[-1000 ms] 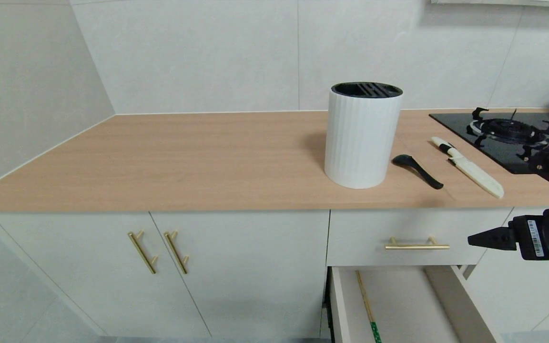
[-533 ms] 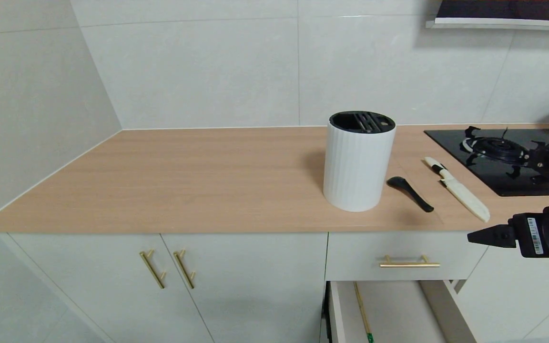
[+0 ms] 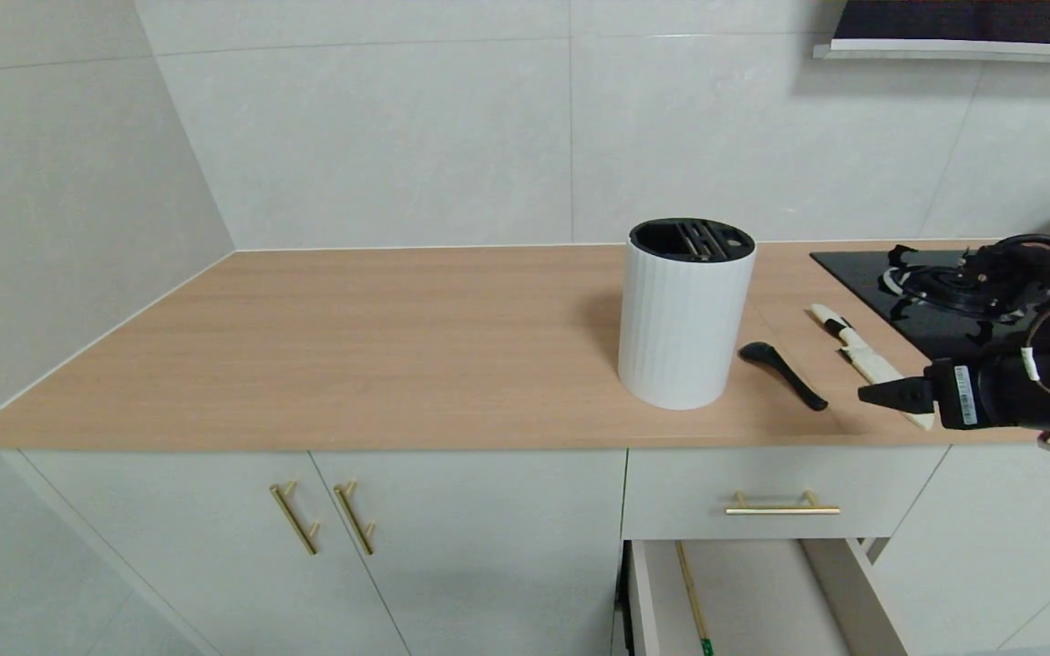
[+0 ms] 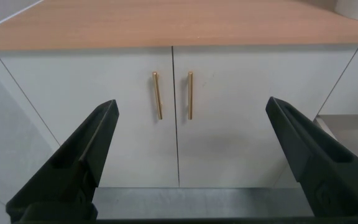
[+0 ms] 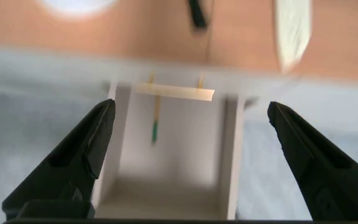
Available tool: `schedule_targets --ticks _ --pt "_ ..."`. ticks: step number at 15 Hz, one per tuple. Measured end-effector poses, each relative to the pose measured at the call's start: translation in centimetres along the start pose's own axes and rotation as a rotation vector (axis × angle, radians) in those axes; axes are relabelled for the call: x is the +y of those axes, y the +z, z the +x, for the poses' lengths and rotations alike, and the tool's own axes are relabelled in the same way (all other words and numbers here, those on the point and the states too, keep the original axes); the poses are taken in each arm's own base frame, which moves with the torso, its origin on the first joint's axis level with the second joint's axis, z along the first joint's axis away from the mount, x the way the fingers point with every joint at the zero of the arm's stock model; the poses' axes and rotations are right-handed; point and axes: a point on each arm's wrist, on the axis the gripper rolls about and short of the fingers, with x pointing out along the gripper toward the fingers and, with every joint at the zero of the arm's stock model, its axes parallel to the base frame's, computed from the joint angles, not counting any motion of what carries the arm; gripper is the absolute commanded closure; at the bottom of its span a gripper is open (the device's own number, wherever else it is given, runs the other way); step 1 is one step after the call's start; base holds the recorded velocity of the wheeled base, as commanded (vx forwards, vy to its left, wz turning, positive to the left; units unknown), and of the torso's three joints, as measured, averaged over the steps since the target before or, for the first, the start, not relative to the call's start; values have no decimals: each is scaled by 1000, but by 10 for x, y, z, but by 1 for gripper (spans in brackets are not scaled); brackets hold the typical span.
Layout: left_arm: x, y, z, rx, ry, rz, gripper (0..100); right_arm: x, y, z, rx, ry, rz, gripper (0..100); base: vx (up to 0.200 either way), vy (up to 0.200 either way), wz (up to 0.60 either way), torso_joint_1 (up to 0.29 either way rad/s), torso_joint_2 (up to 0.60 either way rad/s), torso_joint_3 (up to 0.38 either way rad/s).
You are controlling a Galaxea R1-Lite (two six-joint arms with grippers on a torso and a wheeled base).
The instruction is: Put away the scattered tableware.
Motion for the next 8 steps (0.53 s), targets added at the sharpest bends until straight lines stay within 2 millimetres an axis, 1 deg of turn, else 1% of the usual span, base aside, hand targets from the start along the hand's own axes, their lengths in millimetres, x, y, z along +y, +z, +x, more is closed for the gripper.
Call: schedule_targets --ticks 2,4,5,8 --pt "0 0 0 0 0 0 0 -11 10 25 -59 98 -26 0 0 0 0 0 0 0" --pt "0 0 0 0 0 0 0 -20 17 51 -97 147 -34 0 0 0 0 0 0 0" --pt "0 0 0 0 0 0 0 -22 17 62 -98 152 -34 0 0 0 0 0 0 0" --pt "0 0 0 0 0 0 0 -23 9 92 -81 159 -34 0 0 0 0 0 0 0"
